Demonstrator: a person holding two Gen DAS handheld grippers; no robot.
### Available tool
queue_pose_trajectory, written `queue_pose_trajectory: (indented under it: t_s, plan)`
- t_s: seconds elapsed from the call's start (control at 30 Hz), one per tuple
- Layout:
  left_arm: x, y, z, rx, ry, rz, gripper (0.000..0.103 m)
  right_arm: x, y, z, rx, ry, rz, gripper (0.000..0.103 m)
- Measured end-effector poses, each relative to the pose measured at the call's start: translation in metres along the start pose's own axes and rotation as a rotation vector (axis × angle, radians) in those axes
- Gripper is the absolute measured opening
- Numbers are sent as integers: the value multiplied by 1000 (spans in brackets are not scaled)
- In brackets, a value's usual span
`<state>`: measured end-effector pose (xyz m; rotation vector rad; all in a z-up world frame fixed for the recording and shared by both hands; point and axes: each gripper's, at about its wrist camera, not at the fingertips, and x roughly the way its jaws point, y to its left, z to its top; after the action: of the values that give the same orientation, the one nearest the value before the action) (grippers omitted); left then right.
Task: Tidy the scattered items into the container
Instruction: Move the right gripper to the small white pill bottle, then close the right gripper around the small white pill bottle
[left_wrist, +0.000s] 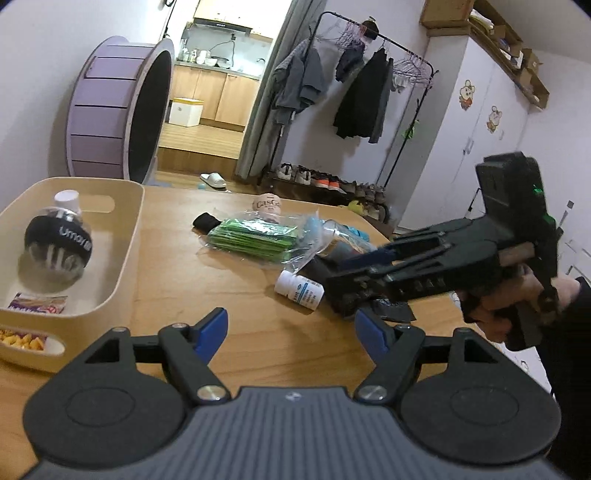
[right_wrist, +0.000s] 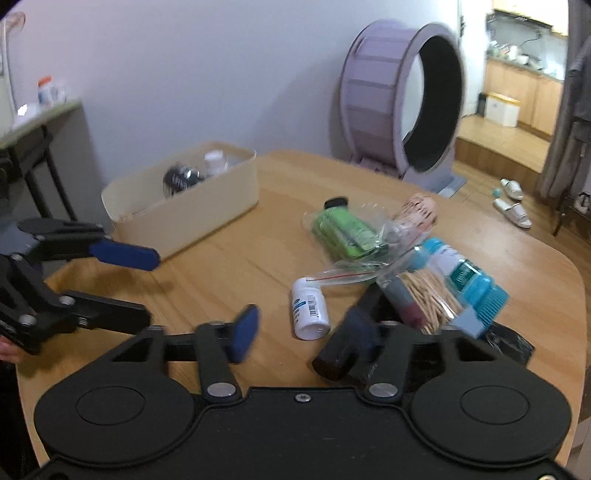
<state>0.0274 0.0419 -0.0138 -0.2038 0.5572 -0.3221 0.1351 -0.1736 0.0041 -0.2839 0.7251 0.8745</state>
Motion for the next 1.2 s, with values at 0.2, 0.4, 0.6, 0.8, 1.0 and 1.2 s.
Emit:
queue_pose_trajectory:
  t_s: [0.2,0.4,0.6,0.8,1.0,1.2]
  plan:
    - [0,-9,-8,48,4,6,75,20,1,9,-2,20,-14,40]
    - [-1,-11,-9,63,-7,15,75,43,4,19,-2,61,-26,40]
    - [-2,-7,-9,43,-17,33,75,58,7,16,-18,103,-49,40]
    - [-5,-6,-7,43,-34,40,75,60,8,14,-11,97,-46,28]
    - [-10,-4,-5,31,-56,40,75,36,4,13,37,18,-19,27]
    - [-10,-5,-5,29,-65,41,75,14,1,6,96,-79,49,28]
